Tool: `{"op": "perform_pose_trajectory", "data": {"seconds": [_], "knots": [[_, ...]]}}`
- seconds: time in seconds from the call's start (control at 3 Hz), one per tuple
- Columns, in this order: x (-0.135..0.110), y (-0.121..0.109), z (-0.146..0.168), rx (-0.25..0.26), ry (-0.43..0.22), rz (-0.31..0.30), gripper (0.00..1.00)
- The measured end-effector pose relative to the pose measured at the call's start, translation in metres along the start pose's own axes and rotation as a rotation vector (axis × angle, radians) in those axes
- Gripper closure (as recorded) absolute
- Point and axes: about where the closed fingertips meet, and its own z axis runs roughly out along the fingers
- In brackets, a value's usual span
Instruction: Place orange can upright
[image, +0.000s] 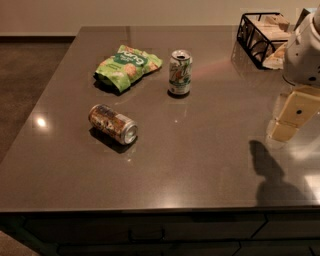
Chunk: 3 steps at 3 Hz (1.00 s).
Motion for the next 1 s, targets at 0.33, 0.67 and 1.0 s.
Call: {"op": "perform_pose_trajectory", "data": {"seconds": [0.33, 0.67, 1.0], "knots": [[0.0, 0.0, 0.0, 0.0, 0.0, 0.0, 0.0], [-0.017, 0.003, 0.003, -0.001, -0.011, 0.022, 0.0], [-0.052, 0.014, 0.013, 0.006, -0.032, 0.05, 0.0]]}}
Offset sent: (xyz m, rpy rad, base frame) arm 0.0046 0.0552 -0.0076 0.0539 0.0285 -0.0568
